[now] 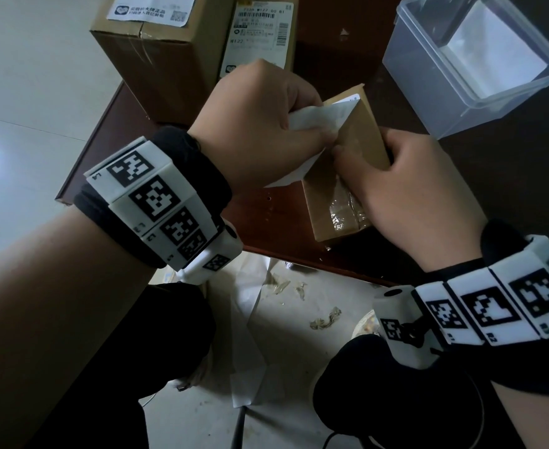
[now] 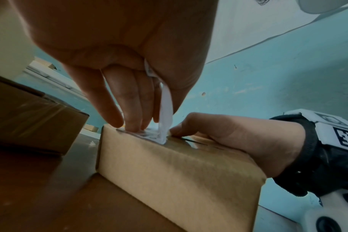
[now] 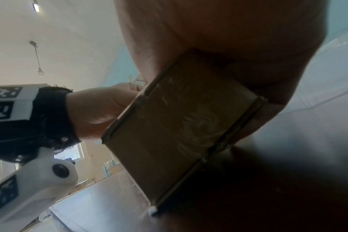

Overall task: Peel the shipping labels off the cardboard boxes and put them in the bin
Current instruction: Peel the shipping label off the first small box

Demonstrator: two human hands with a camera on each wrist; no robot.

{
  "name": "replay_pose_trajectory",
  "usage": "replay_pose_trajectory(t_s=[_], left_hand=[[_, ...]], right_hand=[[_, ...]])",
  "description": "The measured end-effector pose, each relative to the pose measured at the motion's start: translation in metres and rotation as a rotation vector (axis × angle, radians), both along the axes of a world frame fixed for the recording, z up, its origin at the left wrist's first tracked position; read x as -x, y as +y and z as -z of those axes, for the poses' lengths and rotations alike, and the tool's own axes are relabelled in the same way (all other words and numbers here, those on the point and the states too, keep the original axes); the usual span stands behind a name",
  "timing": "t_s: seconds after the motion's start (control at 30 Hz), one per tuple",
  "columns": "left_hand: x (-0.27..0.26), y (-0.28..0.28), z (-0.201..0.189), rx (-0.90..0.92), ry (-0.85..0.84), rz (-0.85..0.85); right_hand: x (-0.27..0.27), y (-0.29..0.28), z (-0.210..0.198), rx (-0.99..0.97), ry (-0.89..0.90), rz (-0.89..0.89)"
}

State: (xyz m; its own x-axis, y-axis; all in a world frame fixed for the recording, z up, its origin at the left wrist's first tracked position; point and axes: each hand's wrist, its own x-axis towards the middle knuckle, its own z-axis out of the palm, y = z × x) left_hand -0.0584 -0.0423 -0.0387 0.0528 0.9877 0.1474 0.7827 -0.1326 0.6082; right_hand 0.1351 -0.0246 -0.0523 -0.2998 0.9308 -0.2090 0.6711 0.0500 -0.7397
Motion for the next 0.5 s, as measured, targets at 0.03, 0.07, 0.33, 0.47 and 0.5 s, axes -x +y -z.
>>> replay_pose_trajectory(t_s=[0.03,0.07,0.33,0.47,0.5], left_hand=[[-0.0001,0.0002,0.0005,-0.006,0.002,-0.001],[-0.0003,0.0001,0.0010,-0.013,0.005,-0.003],[-0.0022,0.0007,0.0062,-0.033,0.001,-0.042],[-0.0021,-0.0002,0.0066,-0.045,0.004,-0.046],[-0.0021,-0.0003,0.0069,-0.048,0.003,-0.051]], right_hand=[[0.0001,0.0000,-0.0003,0.002,0.000,0.003],[-0.0001,0.0002,-0.0002,0.009,-0.001,0.006],[-0.0004,0.0030,-0.0005,0.067,0.009,0.014],[0.0000,0.0014,-0.0012,0.058,0.007,0.023],[-0.0001,0.0013,-0.0013,0.058,0.006,0.023]])
